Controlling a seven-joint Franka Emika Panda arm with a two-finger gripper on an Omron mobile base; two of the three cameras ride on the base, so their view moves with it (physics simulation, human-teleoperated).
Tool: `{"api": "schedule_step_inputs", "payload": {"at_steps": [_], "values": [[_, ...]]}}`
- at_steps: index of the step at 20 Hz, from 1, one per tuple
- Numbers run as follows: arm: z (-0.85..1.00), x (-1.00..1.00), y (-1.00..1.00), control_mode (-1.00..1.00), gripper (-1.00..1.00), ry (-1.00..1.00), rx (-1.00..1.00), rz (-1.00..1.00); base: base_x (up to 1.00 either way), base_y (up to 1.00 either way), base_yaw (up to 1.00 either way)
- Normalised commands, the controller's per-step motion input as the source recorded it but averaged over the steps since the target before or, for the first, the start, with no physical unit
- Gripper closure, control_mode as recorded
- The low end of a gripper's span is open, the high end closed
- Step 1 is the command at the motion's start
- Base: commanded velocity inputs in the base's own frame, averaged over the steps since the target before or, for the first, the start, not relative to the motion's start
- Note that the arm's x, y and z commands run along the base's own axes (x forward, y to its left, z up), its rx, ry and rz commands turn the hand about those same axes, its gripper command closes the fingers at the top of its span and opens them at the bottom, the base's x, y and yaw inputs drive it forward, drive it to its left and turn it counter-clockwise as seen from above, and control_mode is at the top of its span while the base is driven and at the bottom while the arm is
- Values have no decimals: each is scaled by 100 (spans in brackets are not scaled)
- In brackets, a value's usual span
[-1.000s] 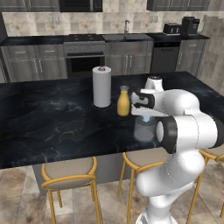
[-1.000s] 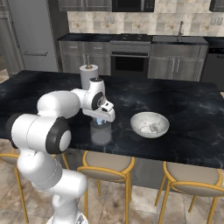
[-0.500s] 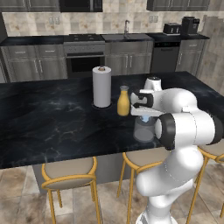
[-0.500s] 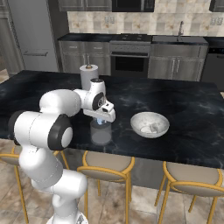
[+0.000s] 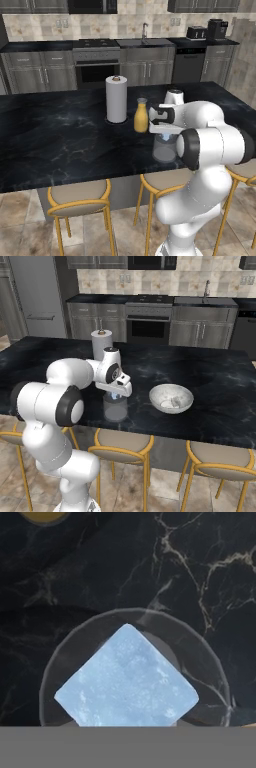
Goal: There are two ice cubes in the ice bowl. Place both ice cubes in the glass cup.
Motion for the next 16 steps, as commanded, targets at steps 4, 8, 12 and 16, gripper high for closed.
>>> {"api": "schedule_step_inputs", "payload": {"at_steps": [4,8,12,16], "values": [[0,12,0,-100,-100,-1,0,0,0,0,0],[0,8,0,-100,-100,-3,0,0,0,0,0],[0,0,-1,-100,-100,-5,0,0,0,0,0],[7,0,-7,-100,-100,-7,0,0,0,0,0]]}}
